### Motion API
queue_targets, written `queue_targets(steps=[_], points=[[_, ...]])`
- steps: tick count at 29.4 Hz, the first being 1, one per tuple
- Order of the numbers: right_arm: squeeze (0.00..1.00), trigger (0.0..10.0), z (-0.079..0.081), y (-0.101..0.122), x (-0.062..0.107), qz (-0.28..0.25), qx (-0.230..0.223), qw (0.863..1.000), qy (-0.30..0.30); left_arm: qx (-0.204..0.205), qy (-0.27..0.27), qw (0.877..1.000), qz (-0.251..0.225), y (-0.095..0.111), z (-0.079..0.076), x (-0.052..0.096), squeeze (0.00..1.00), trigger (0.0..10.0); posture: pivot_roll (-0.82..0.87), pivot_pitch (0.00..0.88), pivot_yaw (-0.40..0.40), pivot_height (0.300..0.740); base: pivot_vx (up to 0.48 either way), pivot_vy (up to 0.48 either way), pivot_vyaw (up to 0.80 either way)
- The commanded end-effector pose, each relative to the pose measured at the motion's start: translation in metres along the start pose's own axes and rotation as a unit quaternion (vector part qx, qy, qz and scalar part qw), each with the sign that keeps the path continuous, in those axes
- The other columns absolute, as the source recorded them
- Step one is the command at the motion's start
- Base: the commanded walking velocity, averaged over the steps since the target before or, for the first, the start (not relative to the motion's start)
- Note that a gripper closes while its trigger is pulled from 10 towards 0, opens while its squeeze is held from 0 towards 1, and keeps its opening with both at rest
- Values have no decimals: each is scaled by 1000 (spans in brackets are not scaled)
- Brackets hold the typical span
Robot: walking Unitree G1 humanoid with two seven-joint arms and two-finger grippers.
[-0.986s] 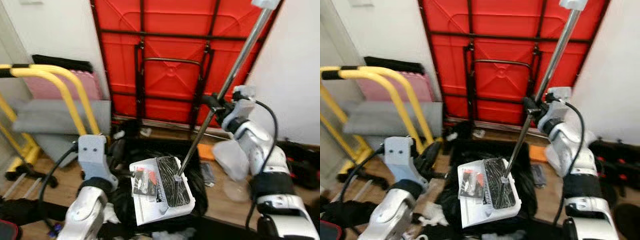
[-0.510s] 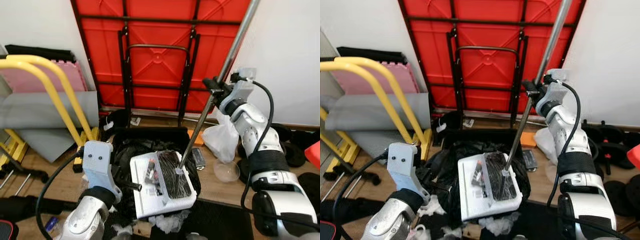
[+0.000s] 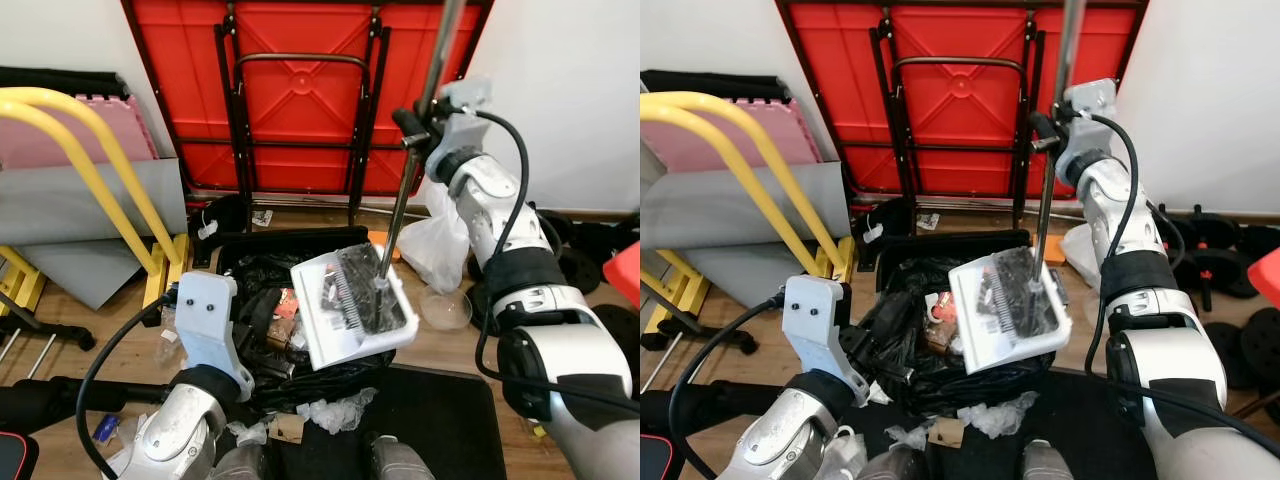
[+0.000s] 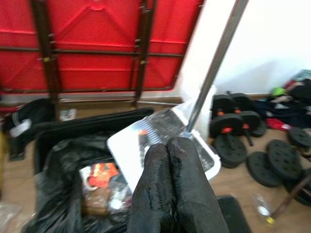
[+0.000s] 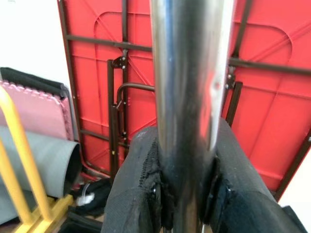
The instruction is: Sweep floor
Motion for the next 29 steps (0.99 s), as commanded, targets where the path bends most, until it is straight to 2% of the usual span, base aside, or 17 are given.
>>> queue_targets(steps=[1,3,5,7,8,9,10,12,15,23,28,29], points=[[0,10000,7,22,-7,-39,25,999,13,4,-14,1000,9,-2,-5,2,0,10000,-55,213,-49,740,0,0,0],[0,10000,19,31,-15,-45,72,996,27,3,-18,1000,11,-2,-7,3,0,10000,-55,215,-51,740,0,0,0],[0,10000,19,31,-15,-45,72,996,27,3,-18,1000,11,-2,-7,3,0,10000,-55,215,-51,740,0,0,0],[0,10000,39,45,-27,-57,131,989,47,-1,-20,1000,10,-1,-8,4,0,10000,-50,229,-53,740,0,0,0],[0,10000,39,45,-27,-57,131,989,47,-1,-20,1000,10,-1,-8,4,0,10000,-50,229,-53,740,0,0,0],[0,10000,48,51,-32,-58,160,984,52,-3,-19,1000,10,0,-9,5,0,10000,-47,234,-55,740,0,0,0],[0,10000,48,51,-32,-58,160,984,52,-3,-19,1000,10,0,-9,5,0,10000,-47,234,-55,740,0,0,0],[0,10000,56,57,-38,-61,191,978,52,-4,-18,1000,10,1,-9,5,0,10000,-45,236,-58,740,0,0,0],[0,10000,56,61,-40,-62,210,975,42,-4,-15,1000,10,1,-9,6,0,10000,-43,241,-61,740,0,0,0],[0,10000,53,62,-41,-64,211,975,36,-5,-12,1000,10,2,-8,5,0,10000,-49,240,-61,740,0,0,0],[0,10000,48,58,-39,-61,190,979,32,-6,-11,1000,9,1,-8,4,0,10000,-50,231,-62,740,0,0,0],[0,10000,43,54,-38,-56,171,983,28,-7,-9,1000,9,1,-7,4,0,10000,-50,228,-62,740,0,0,0]])
Point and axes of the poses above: a point about 5 cm out from each wrist's last joint towards the gripper, its own x axis pointing back from the gripper into the wrist, its own y axis along the axis of the wrist's last joint, z = x × y, the point moved 4 cm from there along -x, pointing out of the wrist towards the gripper, and after that the axes turned 1 degree about x, right-handed, at the moved point
